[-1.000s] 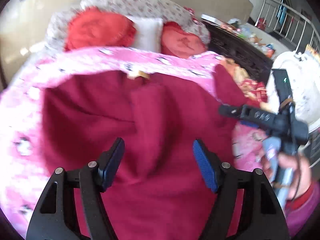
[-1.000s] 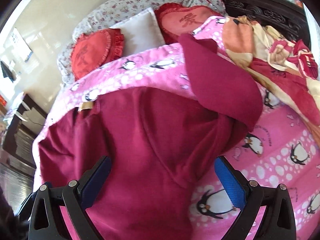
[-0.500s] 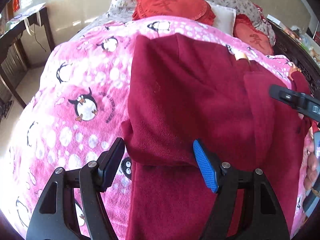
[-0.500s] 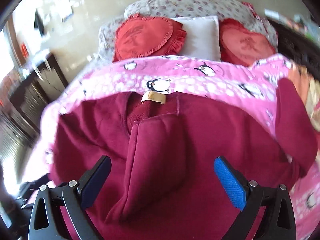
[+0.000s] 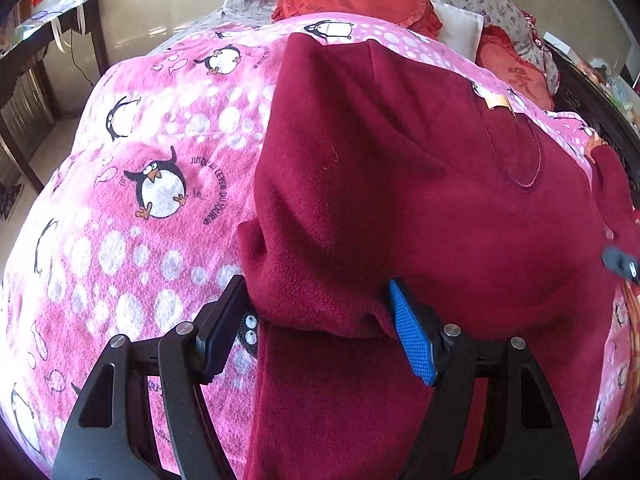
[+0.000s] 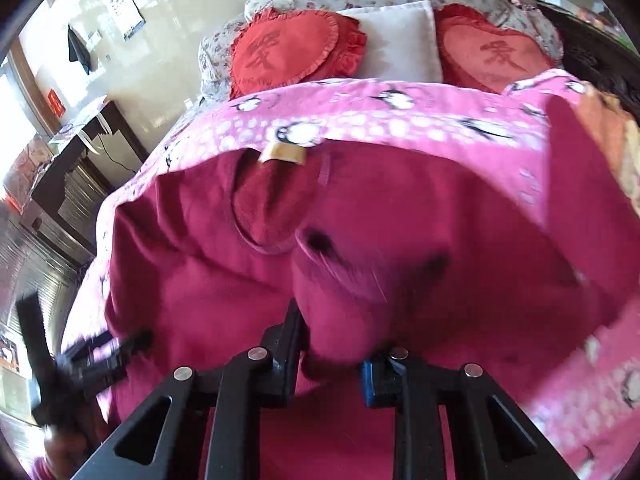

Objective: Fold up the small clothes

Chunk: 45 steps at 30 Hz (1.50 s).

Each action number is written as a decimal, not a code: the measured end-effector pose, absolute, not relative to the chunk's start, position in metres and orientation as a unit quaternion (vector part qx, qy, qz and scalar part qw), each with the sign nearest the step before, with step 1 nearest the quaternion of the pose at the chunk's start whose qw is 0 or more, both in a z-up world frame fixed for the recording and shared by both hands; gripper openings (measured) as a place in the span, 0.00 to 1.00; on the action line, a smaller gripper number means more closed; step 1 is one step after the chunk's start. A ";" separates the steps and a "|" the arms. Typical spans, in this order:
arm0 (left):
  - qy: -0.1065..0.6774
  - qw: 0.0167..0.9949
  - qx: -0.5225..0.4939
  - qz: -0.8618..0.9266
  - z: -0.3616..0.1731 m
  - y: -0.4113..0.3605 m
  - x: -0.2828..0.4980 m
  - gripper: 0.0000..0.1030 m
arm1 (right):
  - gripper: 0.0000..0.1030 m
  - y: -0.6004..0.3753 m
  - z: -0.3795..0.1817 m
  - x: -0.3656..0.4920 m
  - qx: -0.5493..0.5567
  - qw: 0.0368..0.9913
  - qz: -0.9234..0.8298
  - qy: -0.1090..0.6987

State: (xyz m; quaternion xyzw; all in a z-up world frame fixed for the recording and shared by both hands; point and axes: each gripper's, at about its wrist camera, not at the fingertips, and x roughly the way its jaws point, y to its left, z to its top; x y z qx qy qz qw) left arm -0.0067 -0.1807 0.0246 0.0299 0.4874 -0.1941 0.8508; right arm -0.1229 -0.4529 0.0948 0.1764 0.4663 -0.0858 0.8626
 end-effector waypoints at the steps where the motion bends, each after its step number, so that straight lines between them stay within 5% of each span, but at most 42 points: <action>1: 0.488 0.850 0.029 -0.196 0.025 -0.180 -0.008 0.69 | 0.24 -0.461 0.093 -0.140 0.194 0.855 -0.078 0.475; 3: 0.490 0.849 0.029 -0.195 0.026 -0.180 -0.009 0.69 | 0.48 -0.477 0.089 -0.167 0.221 0.840 -0.100 0.486; 4: 0.489 0.850 0.029 -0.195 0.028 -0.179 -0.010 0.69 | 0.52 -0.481 0.092 -0.177 0.221 0.838 -0.116 0.484; 10: 0.468 0.863 0.029 -0.190 0.048 -0.170 -0.017 0.69 | 0.53 -0.497 0.129 -0.194 0.220 0.875 -0.132 0.411; 21: 0.479 0.860 0.039 -0.171 0.041 -0.160 -0.007 0.69 | 0.53 -0.407 0.063 -0.085 0.023 0.864 0.036 0.502; 25: 0.486 0.857 0.031 -0.169 0.033 -0.158 -0.003 0.69 | 0.38 -0.395 0.046 -0.080 -0.018 0.861 0.054 0.505; 27: 0.487 0.857 0.026 -0.168 0.031 -0.156 -0.003 0.69 | 0.13 -0.391 0.048 -0.085 -0.041 0.861 0.056 0.503; 29: 0.483 0.859 0.023 -0.166 0.032 -0.157 -0.002 0.69 | 0.06 -0.390 0.053 -0.086 -0.056 0.864 0.051 0.498; 37: 0.463 0.875 0.001 -0.139 0.047 -0.155 0.010 0.69 | 0.04 -0.389 0.112 -0.071 -0.102 0.914 -0.014 0.393; 45: 0.427 0.893 0.012 -0.143 0.071 -0.161 0.015 0.69 | 0.07 -0.428 0.087 -0.070 -0.031 0.894 -0.057 0.444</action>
